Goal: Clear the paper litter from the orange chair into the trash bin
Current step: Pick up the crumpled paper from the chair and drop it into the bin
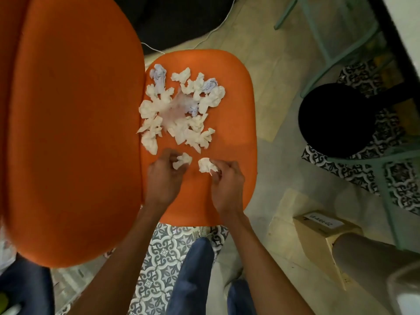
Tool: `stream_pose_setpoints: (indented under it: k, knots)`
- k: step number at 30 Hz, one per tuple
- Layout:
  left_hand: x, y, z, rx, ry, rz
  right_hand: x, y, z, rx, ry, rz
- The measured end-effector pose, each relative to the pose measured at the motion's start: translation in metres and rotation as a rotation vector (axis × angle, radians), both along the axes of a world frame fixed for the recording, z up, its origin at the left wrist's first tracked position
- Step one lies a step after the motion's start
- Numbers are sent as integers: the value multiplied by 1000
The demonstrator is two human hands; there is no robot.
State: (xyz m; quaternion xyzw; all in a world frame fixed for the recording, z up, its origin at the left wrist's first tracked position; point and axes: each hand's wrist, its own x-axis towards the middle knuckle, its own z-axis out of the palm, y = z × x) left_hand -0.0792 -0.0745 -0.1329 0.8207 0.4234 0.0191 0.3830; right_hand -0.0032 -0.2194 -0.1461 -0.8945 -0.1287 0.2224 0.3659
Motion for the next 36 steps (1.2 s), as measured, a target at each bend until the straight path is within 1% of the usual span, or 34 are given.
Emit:
stream_pose_setpoints:
  k: [4, 9, 13, 18, 22, 26, 28, 33, 36]
  knots:
    - [9, -53, 39, -37, -59, 19, 6, -60, 44, 91, -29, -169]
    - [24, -136, 78, -112, -154, -4, 9, -146, 85, 177, -81, -300]
    - [34, -213, 97, -148, -170, -112, 5, -229, 105, 159, -147, -387]
    - [46, -304, 112, -129, -207, -267, 0, -332, 118, 161, -205, -530]
    - [55, -369, 110, -135, -222, -393, -8, -405, 118, 141, -261, -651]
    - [65, -435, 106, -123, -228, -541, -19, -471, 106, 85, -263, -771]
    - [70, -461, 100, -132, -221, -606, -25, -499, 98, 22, -248, -791]
    - [83, -527, 82, -255, -203, -702, -44, -567, 70, -104, -282, -836]
    - [90, -552, 65, -251, -174, -791, -52, -590, 48, -198, -297, -820]
